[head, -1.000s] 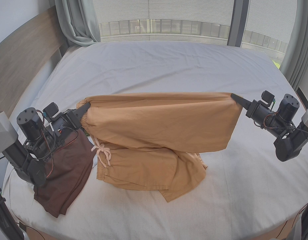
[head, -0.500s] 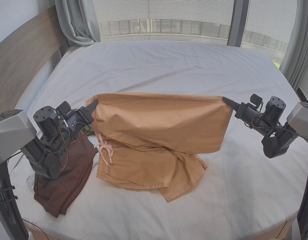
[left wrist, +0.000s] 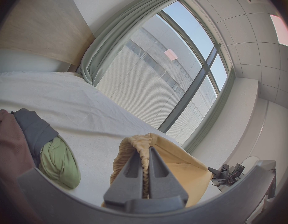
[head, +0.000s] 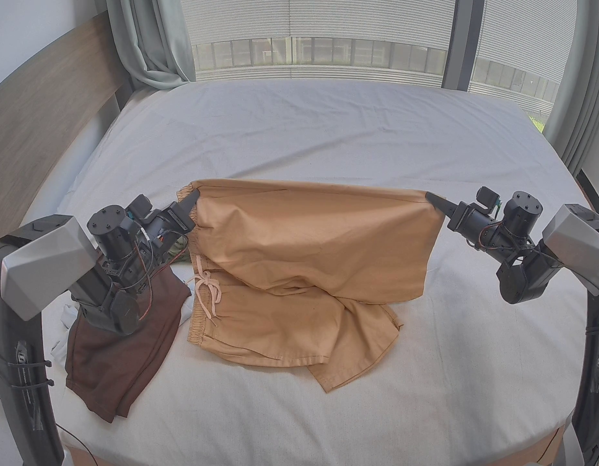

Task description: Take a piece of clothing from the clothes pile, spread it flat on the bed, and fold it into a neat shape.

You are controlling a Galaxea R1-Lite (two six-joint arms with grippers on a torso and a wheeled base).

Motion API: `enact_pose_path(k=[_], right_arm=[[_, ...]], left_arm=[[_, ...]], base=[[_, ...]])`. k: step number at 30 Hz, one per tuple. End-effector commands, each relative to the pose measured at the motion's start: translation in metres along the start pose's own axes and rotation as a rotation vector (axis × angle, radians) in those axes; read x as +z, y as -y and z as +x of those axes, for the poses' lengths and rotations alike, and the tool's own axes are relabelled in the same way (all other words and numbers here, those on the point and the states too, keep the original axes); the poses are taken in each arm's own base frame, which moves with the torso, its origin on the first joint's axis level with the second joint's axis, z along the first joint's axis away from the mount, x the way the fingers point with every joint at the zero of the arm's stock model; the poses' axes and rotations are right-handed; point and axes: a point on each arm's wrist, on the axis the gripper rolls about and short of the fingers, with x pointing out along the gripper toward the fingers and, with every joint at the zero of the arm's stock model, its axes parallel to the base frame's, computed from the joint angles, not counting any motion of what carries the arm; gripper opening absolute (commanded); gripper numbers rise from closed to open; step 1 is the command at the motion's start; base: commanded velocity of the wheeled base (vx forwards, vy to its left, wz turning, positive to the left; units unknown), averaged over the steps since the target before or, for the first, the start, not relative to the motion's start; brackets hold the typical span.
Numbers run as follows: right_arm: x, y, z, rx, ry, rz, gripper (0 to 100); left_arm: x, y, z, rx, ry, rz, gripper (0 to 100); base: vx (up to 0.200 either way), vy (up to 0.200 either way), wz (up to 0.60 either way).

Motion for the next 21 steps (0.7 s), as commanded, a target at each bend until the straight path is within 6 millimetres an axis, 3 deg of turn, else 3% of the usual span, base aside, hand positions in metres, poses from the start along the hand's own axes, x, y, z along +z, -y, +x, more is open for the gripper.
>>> enact_pose_path(k=[1, 21], right_arm=[[-0.003, 0.008, 0.008, -0.002, -0.006, 0.007, 0], [-0.012, 0.03, 0.022, -0.021, -0.019, 0.021, 0]], left_arm=[[-0.011, -0.014, 0.01, 0.013, 0.009, -0.004, 0], [-0.028, -0.031, 0.022, 0.023, 0.018, -0.043, 0]], base=[[0.0, 0.0, 0.0], [0.0, 0.0, 0.0]])
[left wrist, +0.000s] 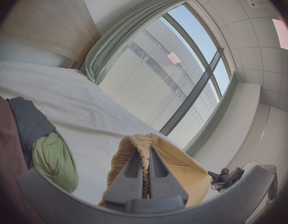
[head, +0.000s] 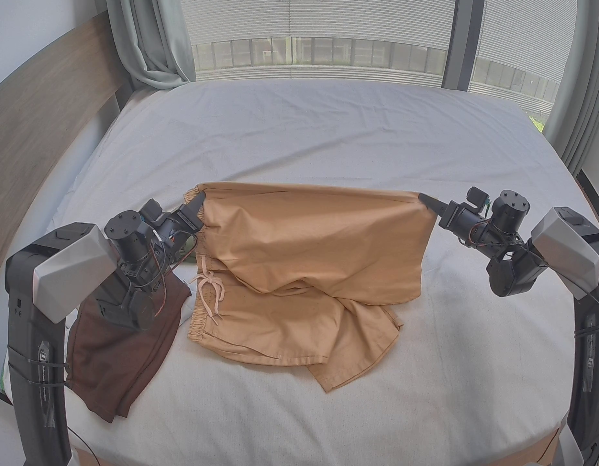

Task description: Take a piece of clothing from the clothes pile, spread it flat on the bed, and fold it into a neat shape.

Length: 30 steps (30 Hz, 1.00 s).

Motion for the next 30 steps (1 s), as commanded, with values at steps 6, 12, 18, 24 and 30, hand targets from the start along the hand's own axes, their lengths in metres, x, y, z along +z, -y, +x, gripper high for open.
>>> enact_pose_path(k=[6, 12, 18, 24, 30], right_arm=[[0.001, 0.007, 0.005, -0.026, 0.025, -0.006, 0], [0.001, 0.007, 0.01, -0.014, 0.035, -0.012, 100], [0.014, 0.008, 0.021, -0.017, 0.103, -0.046, 100], [0.004, -0.005, 0.017, -0.036, 0.084, -0.028, 100], [-0.001, -0.04, 0.0, -0.029, 0.024, -0.004, 100]], left_arm=[[-0.006, -0.009, 0.0, 0.015, -0.009, -0.006, 0], [-0.003, -0.01, 0.006, 0.002, 0.013, -0.003, 0], [0.005, -0.013, 0.015, -0.02, 0.057, -0.06, 100], [-0.002, -0.016, 0.016, 0.019, 0.006, -0.111, 100], [-0.013, -0.022, 0.001, 0.116, -0.101, -0.133, 100]], base=[[0.0, 0.0, 0.0], [0.0, 0.0, 0.0], [0.0, 0.0, 0.0], [0.0, 0.0, 0.0], [0.0, 0.0, 0.0]])
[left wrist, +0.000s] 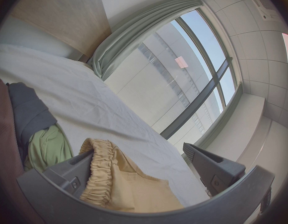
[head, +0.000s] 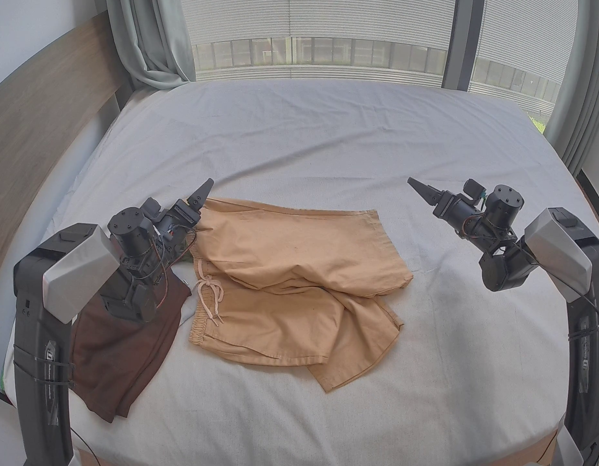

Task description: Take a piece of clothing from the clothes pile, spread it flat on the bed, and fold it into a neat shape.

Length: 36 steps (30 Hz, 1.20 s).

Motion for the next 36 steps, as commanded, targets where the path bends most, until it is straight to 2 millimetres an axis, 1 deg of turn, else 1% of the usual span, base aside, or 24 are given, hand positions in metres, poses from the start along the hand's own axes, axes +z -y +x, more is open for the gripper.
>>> enact_pose_path(k=[1, 3, 5, 8, 9, 10, 13, 14, 15, 17, 18, 19, 21, 22, 24, 27, 31, 33, 36], right_arm=[[0.0, -0.041, -0.018, 0.021, -0.049, 0.009, 100], [-0.004, -0.047, -0.024, 0.03, -0.052, -0.003, 100], [-0.01, -0.054, -0.029, 0.046, -0.051, -0.007, 100], [-0.019, -0.058, -0.036, 0.051, -0.063, -0.001, 100], [-0.019, -0.058, -0.036, 0.051, -0.063, -0.001, 100], [-0.025, -0.062, -0.041, 0.055, -0.073, 0.004, 100], [-0.027, -0.068, -0.053, 0.047, -0.089, 0.006, 100], [-0.027, -0.068, -0.053, 0.047, -0.089, 0.006, 100], [-0.022, -0.075, -0.062, 0.043, -0.097, 0.007, 100], [-0.02, -0.084, -0.07, 0.043, -0.109, 0.012, 100], [-0.02, -0.085, -0.071, 0.043, -0.112, 0.014, 100], [-0.02, -0.094, -0.076, 0.05, -0.124, 0.013, 100], [-0.021, -0.101, -0.084, 0.049, -0.143, 0.005, 100], [-0.022, -0.105, -0.089, 0.049, -0.154, -0.002, 100], [-0.025, -0.111, -0.094, 0.052, -0.173, -0.008, 100], [-0.032, -0.116, -0.101, 0.053, -0.207, -0.02, 100], [-0.039, -0.119, -0.117, 0.037, -0.254, -0.033, 100], [-0.041, -0.118, -0.119, 0.034, -0.263, -0.026, 100], [-0.045, -0.116, -0.12, 0.02, -0.276, -0.017, 100]], left_arm=[[-0.009, -0.008, -0.014, 0.102, -0.101, -0.018, 100], [-0.009, -0.008, -0.02, 0.135, -0.134, -0.016, 100], [-0.005, -0.007, -0.029, 0.155, -0.154, -0.011, 100], [-0.001, -0.001, -0.039, 0.172, -0.181, -0.006, 100], [-0.001, -0.001, -0.039, 0.172, -0.181, -0.006, 100], [0.002, 0.004, -0.047, 0.182, -0.195, 0.004, 100], [0.005, 0.012, -0.062, 0.181, -0.231, 0.006, 100], [0.005, 0.012, -0.062, 0.181, -0.231, 0.006, 100], [0.007, 0.019, -0.076, 0.161, -0.272, -0.004, 100], [0.013, 0.026, -0.091, 0.148, -0.293, -0.007, 100], [0.013, 0.026, -0.092, 0.15, -0.295, -0.008, 100], [0.017, 0.032, -0.104, 0.145, -0.308, 0.001, 100], [0.021, 0.039, -0.115, 0.126, -0.317, 0.01, 100], [0.023, 0.045, -0.123, 0.103, -0.331, 0.009, 100], [0.027, 0.05, -0.132, 0.08, -0.337, 0.011, 100], [0.031, 0.054, -0.143, 0.069, -0.334, 0.035, 100], [0.031, 0.058, -0.154, 0.059, -0.327, 0.059, 100], [0.031, 0.058, -0.155, 0.045, -0.322, 0.071, 100], [0.029, 0.057, -0.158, 0.024, -0.334, 0.159, 100]], base=[[0.0, 0.0, 0.0], [0.0, 0.0, 0.0], [0.0, 0.0, 0.0], [0.0, 0.0, 0.0], [0.0, 0.0, 0.0], [0.0, 0.0, 0.0], [0.0, 0.0, 0.0], [0.0, 0.0, 0.0], [0.0, 0.0, 0.0], [0.0, 0.0, 0.0], [0.0, 0.0, 0.0], [0.0, 0.0, 0.0], [0.0, 0.0, 0.0], [0.0, 0.0, 0.0], [0.0, 0.0, 0.0], [0.0, 0.0, 0.0], [0.0, 0.0, 0.0], [0.0, 0.0, 0.0], [0.0, 0.0, 0.0]])
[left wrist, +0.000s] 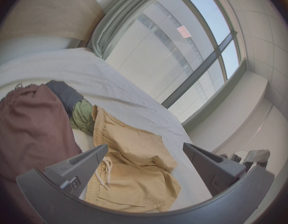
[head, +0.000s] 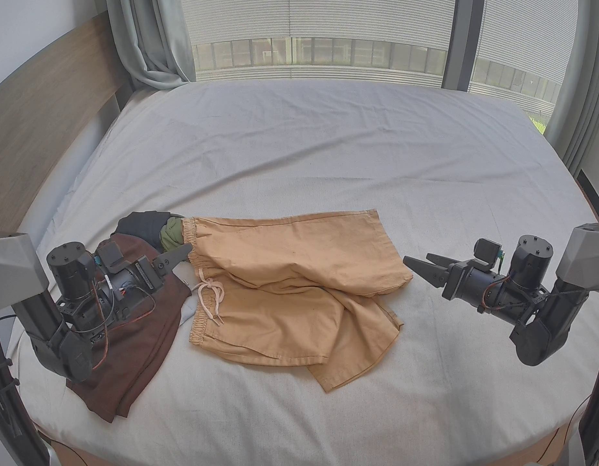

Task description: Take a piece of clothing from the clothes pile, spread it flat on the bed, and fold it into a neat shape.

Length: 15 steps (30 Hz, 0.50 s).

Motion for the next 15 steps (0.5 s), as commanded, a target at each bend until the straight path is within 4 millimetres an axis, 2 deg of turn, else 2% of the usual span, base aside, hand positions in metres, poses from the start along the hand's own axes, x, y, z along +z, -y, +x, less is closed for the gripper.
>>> enact_pose_path(k=[1, 5, 7, 8, 12, 15], right_arm=[[-0.005, -0.001, -0.006, -0.009, -0.022, 0.01, 100], [-0.018, 0.006, -0.006, -0.032, -0.062, 0.038, 100], [-0.02, 0.008, -0.005, -0.037, -0.068, 0.044, 100], [-0.029, 0.013, -0.004, -0.048, -0.092, 0.063, 100], [-0.044, 0.023, -0.002, -0.074, -0.133, 0.083, 100], [-0.05, 0.029, 0.0, -0.084, -0.147, 0.097, 100]], left_arm=[[-0.003, 0.002, -0.009, -0.004, -0.021, 0.091, 100], [-0.023, -0.008, -0.018, 0.013, -0.115, 0.156, 100], [-0.025, -0.011, -0.019, 0.017, -0.124, 0.166, 100], [-0.028, -0.022, -0.024, 0.036, -0.147, 0.183, 100], [-0.027, -0.034, -0.037, 0.055, -0.164, 0.169, 100], [-0.024, -0.037, -0.039, 0.044, -0.163, 0.167, 100]], base=[[0.0, 0.0, 0.0], [0.0, 0.0, 0.0], [0.0, 0.0, 0.0], [0.0, 0.0, 0.0], [0.0, 0.0, 0.0], [0.0, 0.0, 0.0]])
